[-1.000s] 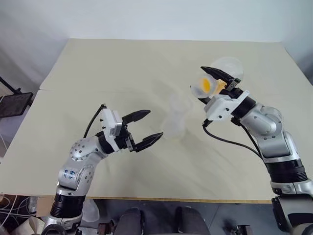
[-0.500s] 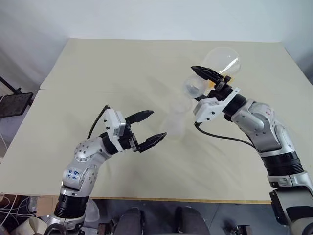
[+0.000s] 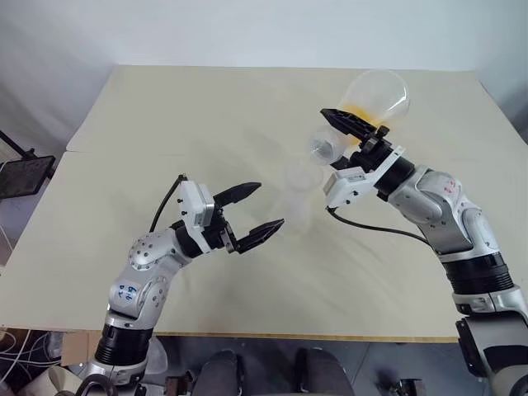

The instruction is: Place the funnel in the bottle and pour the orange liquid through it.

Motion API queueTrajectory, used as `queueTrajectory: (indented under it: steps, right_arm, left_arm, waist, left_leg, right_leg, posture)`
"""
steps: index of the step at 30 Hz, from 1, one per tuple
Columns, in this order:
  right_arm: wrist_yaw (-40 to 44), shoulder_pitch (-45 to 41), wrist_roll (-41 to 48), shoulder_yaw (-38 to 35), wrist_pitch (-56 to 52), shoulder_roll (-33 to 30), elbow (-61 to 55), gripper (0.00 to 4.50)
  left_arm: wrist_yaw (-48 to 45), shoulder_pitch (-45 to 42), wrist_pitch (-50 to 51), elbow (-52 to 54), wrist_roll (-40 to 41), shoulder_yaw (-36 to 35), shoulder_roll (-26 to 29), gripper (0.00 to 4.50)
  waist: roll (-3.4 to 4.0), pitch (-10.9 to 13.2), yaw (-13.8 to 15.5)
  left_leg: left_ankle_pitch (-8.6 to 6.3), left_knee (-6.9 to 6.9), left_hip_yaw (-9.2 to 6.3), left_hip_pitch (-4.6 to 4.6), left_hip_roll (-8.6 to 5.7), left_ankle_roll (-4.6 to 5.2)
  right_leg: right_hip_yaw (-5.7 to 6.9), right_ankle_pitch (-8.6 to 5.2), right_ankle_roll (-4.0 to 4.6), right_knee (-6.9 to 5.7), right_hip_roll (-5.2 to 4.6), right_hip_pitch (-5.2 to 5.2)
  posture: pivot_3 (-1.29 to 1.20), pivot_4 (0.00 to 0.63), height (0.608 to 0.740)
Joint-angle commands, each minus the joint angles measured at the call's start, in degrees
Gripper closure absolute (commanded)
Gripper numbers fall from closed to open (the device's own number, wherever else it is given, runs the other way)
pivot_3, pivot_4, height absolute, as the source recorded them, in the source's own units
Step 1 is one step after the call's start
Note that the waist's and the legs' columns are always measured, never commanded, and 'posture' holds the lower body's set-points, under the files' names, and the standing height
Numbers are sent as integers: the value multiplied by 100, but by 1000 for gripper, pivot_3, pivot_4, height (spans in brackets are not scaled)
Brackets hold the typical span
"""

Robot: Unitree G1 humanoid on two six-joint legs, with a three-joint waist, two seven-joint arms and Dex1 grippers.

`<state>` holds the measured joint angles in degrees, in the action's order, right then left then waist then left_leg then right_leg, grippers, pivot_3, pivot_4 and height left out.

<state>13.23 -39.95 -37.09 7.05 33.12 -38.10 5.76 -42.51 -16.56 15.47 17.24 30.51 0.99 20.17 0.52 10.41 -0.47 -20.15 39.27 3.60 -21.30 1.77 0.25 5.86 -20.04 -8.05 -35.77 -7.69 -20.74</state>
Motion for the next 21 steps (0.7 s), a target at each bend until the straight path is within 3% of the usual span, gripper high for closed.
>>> queueTrajectory:
  steps: [1,21]
  right_arm:
    - [-153,-223,-6,-66,100,-122,-127,1936]
    - [-368,-342,-344,10,236,-129,-104,1936]
  left_arm:
    - [63,34,-135,211,-24,-43,-41,0]
    - [170,20,-155,226,-88,6,-168,0]
  waist:
    - [0,0,-3]
    - [0,0,-23]
  left_leg:
    - [0,0,0,0,0,0]
    - [0,0,-1,0,1,0]
  right_leg:
    - [0,0,0,0,0,0]
    - [0,0,0,-1,0,0]
  posture:
    - [0,150,740]
    - [0,150,740]
